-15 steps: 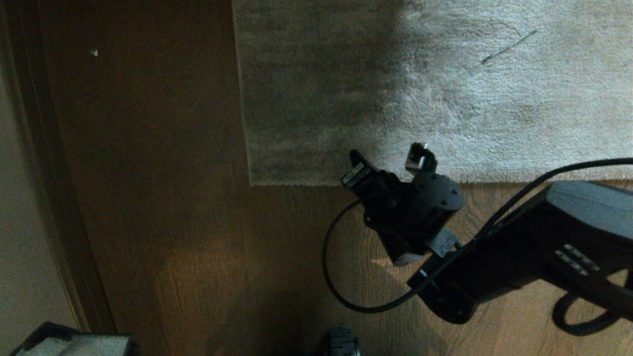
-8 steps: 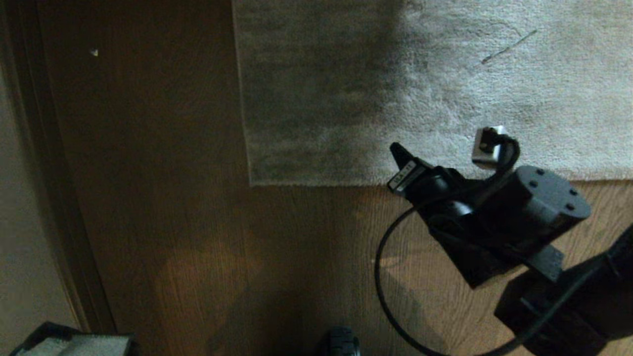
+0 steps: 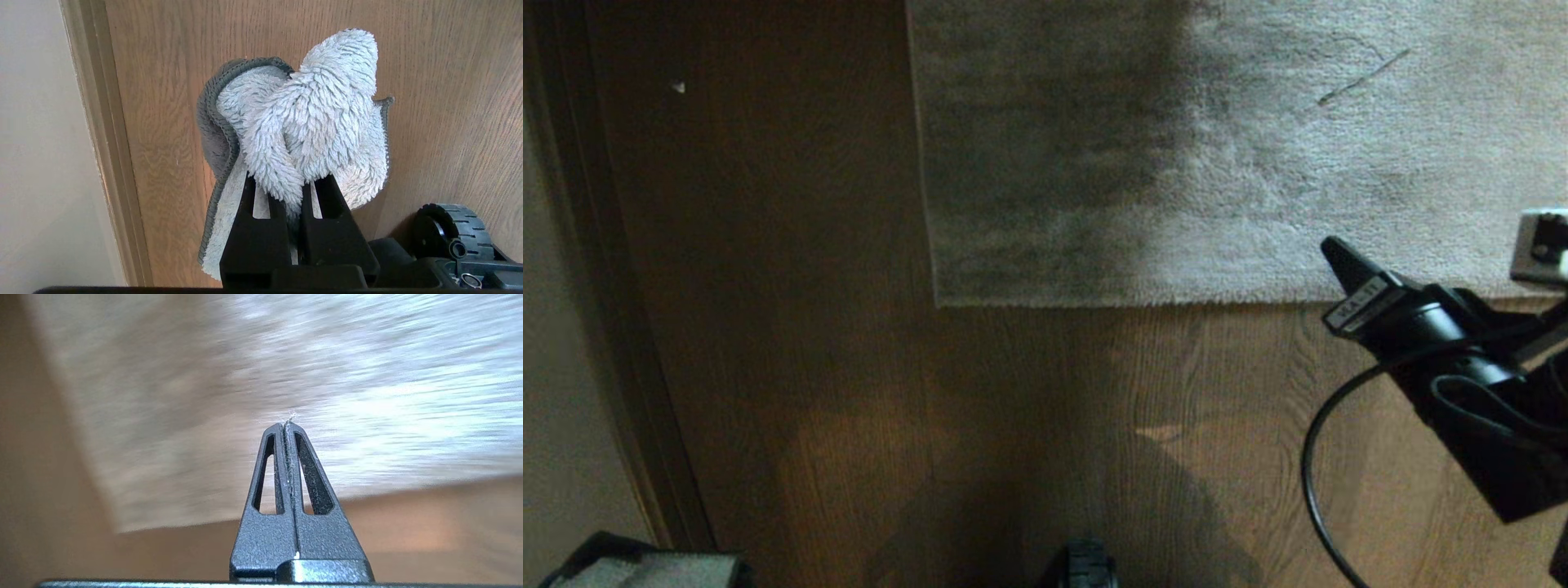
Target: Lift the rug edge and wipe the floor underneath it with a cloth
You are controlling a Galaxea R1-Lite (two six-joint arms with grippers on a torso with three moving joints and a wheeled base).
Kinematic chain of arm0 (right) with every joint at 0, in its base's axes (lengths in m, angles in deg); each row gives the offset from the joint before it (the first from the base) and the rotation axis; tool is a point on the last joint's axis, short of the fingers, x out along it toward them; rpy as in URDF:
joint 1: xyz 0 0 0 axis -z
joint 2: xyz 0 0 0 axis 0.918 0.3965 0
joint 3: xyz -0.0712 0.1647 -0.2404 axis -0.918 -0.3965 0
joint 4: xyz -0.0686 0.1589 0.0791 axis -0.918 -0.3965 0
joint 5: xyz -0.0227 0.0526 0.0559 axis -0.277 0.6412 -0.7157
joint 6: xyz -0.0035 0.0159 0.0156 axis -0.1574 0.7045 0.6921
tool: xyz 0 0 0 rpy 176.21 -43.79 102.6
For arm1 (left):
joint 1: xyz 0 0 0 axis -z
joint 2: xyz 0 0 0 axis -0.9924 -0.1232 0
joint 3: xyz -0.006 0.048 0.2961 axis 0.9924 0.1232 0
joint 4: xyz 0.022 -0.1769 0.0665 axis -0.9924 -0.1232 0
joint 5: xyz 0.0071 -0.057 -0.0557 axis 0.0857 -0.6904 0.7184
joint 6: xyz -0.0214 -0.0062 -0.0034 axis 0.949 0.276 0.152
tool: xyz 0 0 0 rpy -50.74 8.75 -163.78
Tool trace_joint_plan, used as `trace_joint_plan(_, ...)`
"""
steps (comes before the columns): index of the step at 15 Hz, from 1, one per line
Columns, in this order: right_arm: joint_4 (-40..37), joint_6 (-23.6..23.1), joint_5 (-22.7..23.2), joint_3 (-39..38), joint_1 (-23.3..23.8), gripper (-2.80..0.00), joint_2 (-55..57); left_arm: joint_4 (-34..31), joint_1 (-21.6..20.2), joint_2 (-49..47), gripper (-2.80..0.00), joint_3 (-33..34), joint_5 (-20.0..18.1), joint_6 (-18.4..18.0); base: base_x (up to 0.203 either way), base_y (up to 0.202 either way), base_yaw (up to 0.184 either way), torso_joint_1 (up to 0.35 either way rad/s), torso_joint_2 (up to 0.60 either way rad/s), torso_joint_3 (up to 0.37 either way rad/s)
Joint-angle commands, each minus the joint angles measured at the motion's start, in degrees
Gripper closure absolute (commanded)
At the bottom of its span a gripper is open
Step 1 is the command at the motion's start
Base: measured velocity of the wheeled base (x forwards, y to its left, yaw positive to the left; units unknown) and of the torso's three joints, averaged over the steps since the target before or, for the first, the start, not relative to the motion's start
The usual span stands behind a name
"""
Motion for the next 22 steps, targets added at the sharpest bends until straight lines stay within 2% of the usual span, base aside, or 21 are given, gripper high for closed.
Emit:
trace_joint_plan(1, 2.76, -0.79, -0.19, -5.93, 6.38, 0.00, -5.78, 0.00, -0.01, 0.02, 0.00, 0.00, 0.04, 0.04, 0.000, 0.000, 0.000, 0.000, 0.00, 0.000)
trace_joint_plan(4, 2.76, -2.23, -0.20, -14.71, 10.79, 0.00, -11.60, 0.00, -0.01, 0.02, 0.00, 0.00, 0.04, 0.04, 0.000, 0.000, 0.000, 0.000, 0.00, 0.000)
trace_joint_plan(5, 2.76, -2.96, -0.16, -17.25, 13.56, 0.00, -13.43, 0.00, -0.01, 0.02, 0.00, 0.00, 0.02, 0.04, 0.000, 0.000, 0.000, 0.000, 0.00, 0.000)
trace_joint_plan(8, 2.51, -4.01, -0.06, -19.74, 23.17, 0.00, -17.35, 0.00, -0.01, 0.02, 0.00, 0.00, 0.04, 0.04, 0.000, 0.000, 0.000, 0.000, 0.00, 0.000)
trace_joint_plan(10, 2.26, -5.54, 0.10, -19.96, 27.77, 0.00, -19.07, 0.00, -0.01, 0.02, 0.00, 0.00, 0.04, 0.04, 0.000, 0.000, 0.000, 0.000, 0.00, 0.000)
trace_joint_plan(16, -3.35, -8.19, 0.41, -20.00, 31.58, 0.00, -24.19, 0.00, -0.01, 0.02, 0.00, 0.00, 0.04, 0.04, 0.000, 0.000, 0.000, 0.000, 0.00, 0.000)
trace_joint_plan(19, -10.52, -9.26, 1.51, -20.00, 31.69, 0.00, -31.26, 0.00, -0.01, 0.02, 0.00, 0.00, 0.04, 0.04, 0.000, 0.000, 0.000, 0.000, 0.00, 0.000)
trace_joint_plan(20, -14.65, -9.48, 3.53, -20.00, 31.53, 0.00, -35.04, 0.00, -0.01, 0.02, 0.00, 0.00, 0.04, 0.04, 0.000, 0.000, 0.000, 0.000, 0.00, 0.000)
trace_joint_plan(22, -24.53, -10.21, 10.49, -19.84, 31.40, 0.00, -43.90, 0.00, -0.01, 0.02, 0.00, 0.00, 0.04, 0.04, 0.000, 0.000, 0.000, 0.000, 0.00, 0.000)
